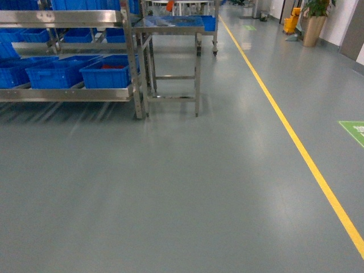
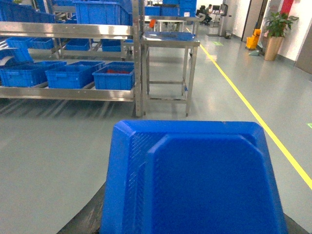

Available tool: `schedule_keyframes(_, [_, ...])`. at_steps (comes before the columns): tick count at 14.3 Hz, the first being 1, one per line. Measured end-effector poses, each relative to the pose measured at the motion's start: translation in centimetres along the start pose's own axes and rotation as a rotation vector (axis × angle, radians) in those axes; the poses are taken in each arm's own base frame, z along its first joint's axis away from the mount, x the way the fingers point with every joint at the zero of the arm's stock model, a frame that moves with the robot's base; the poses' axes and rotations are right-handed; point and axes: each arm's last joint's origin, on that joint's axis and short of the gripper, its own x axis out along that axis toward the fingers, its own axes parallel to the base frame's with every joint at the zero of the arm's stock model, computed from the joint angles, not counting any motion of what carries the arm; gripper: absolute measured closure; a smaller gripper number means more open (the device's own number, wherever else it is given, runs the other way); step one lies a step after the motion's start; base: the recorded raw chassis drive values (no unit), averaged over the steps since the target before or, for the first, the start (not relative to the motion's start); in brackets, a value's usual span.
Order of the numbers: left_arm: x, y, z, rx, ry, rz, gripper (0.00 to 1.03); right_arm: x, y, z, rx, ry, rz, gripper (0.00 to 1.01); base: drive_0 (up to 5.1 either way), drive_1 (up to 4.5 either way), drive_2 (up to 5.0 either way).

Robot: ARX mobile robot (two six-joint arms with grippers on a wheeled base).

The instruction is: Sort blue parts and orange caps into right shelf containers

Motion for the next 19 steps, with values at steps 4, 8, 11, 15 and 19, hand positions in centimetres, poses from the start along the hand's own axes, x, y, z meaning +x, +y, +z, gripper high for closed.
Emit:
schedule_keyframes(4, [0.00, 0.00, 0.02, 0.000, -0.002, 0.000, 0.60, 0.00, 0.00, 0.01, 0.000, -0.002, 0.000, 0.57, 0.1, 4.31, -4.2])
schedule_keyframes(8, [0.00, 0.00, 0.00, 0.000, 0.000, -0.001, 0.60, 0.00, 0.00, -0.01, 0.000, 0.001, 0.000, 0.57, 0.0, 4.29, -4.2])
schedule_keyframes(11, [0.00, 0.00, 0.00, 0.000, 0.000, 0.000, 0.60, 0.00, 0.00, 0.00, 0.000, 0.000, 0.000, 0.57, 0.1, 4.30, -4.2])
schedule_keyframes(15, [0.00, 0.00, 0.00, 0.000, 0.000, 0.000, 0.60, 0.00, 0.00, 0.03, 0.000, -0.003, 0.000, 0.57, -0.1, 4.17, -4.3])
schedule_keyframes(19, [0.00, 0.00, 0.05, 0.000, -0.005, -0.001, 0.60, 0.00, 0.00, 0.00, 0.000, 0.000, 0.000, 0.57, -0.1, 4.19, -4.3])
